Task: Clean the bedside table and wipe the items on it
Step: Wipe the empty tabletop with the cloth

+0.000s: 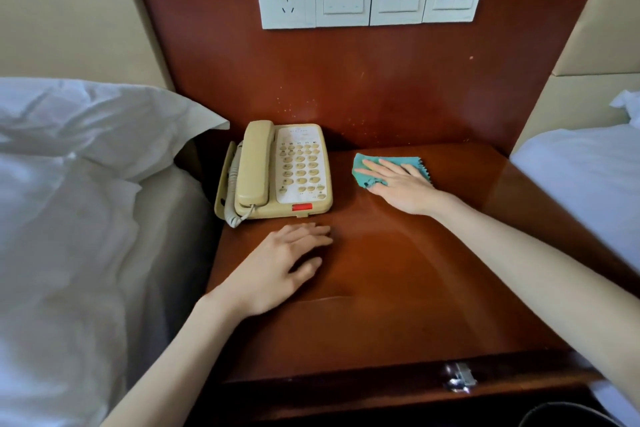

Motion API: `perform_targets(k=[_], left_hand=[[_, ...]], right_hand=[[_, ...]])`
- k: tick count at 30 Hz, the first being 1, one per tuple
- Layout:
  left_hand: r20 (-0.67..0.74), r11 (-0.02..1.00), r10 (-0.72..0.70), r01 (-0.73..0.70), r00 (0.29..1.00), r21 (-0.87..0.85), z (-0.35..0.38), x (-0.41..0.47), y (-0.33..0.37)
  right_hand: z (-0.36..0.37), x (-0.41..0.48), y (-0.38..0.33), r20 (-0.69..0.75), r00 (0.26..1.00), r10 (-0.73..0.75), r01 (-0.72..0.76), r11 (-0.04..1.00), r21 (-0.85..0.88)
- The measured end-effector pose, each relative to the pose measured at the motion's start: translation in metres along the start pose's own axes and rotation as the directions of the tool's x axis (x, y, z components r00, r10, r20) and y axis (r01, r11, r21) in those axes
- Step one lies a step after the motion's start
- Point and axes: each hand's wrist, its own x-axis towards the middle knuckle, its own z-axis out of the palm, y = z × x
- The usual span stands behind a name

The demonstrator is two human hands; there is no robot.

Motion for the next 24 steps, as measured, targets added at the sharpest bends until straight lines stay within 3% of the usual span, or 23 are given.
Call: perform_targets(k=[10, 16, 24], left_hand=[[0.001, 1.0, -0.02, 0.02, 1.0, -0.021, -0.001, -0.001, -0.001], [-0.008, 0.999, -0.033, 0.033, 0.999, -0.028, 0.0, -0.001, -0.002], [-0.082, 0.997, 0.02, -0.014, 0.996, 0.07, -0.003, -0.007, 0.005]], right_hand=[[-0.008, 0.066, -0.027, 0.037, 0.999, 0.037, -0.035, 0.997, -0.068], [0.001, 0.051, -0.037, 0.023, 0.998, -0.061, 0.062, 0.996, -0.061], [0.008, 0.011, -0.049, 0.025, 0.998, -0.066, 0.066, 0.997, -0.029]])
